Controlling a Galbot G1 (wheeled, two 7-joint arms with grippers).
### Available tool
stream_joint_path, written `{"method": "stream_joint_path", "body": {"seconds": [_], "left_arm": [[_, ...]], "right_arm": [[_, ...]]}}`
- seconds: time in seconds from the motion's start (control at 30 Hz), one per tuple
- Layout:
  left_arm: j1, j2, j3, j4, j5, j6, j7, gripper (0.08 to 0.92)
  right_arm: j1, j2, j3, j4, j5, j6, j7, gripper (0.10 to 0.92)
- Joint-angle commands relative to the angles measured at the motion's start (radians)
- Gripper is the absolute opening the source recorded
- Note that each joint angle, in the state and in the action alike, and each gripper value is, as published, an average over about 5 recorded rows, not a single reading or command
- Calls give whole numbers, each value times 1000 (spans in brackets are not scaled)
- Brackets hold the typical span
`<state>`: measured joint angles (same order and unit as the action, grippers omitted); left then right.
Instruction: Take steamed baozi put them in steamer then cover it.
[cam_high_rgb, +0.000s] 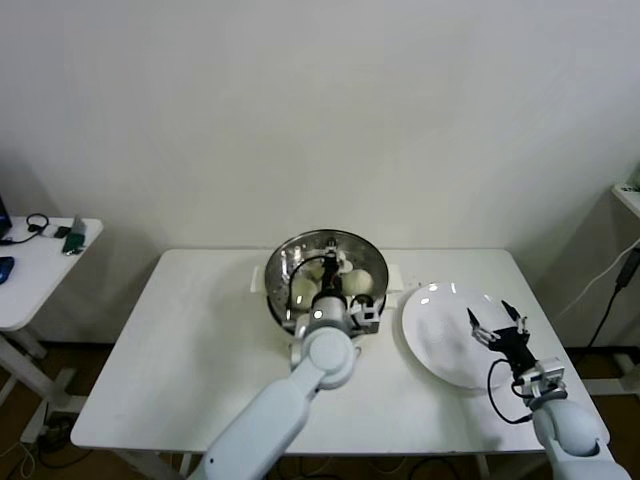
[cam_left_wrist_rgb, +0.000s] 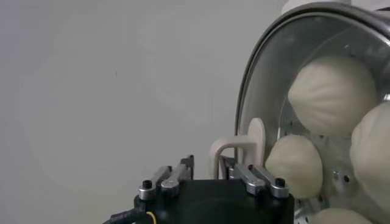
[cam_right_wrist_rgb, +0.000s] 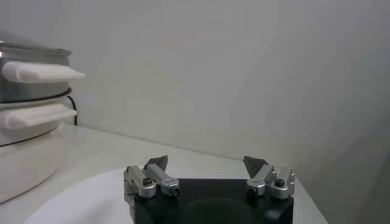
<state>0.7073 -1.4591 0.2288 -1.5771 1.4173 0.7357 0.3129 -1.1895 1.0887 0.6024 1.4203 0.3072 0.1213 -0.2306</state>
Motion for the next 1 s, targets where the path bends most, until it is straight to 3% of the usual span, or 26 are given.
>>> {"method": "stream_joint_path", "body": {"seconds": [0.03, 0.5, 0.77, 0.87, 1.0], "left_arm": [[3, 39, 12, -52, -21, 50, 2, 382], [76, 161, 6, -245, -99, 50, 8, 779], [153, 284, -17, -405, -208, 50, -40, 822], [198, 333, -40, -465, -293, 50, -114, 823], [258, 394, -106, -525, -494, 35, -277, 823]], "right_arm": [[-4, -3, 5, 5, 19, -4, -7, 823], [2, -6, 6, -5, 16, -9, -9, 823], [10, -7, 2, -10, 9, -14, -9, 823], [13, -8, -1, -10, 3, -15, -9, 823], [16, -9, -5, -11, -2, -16, -9, 823]]}}
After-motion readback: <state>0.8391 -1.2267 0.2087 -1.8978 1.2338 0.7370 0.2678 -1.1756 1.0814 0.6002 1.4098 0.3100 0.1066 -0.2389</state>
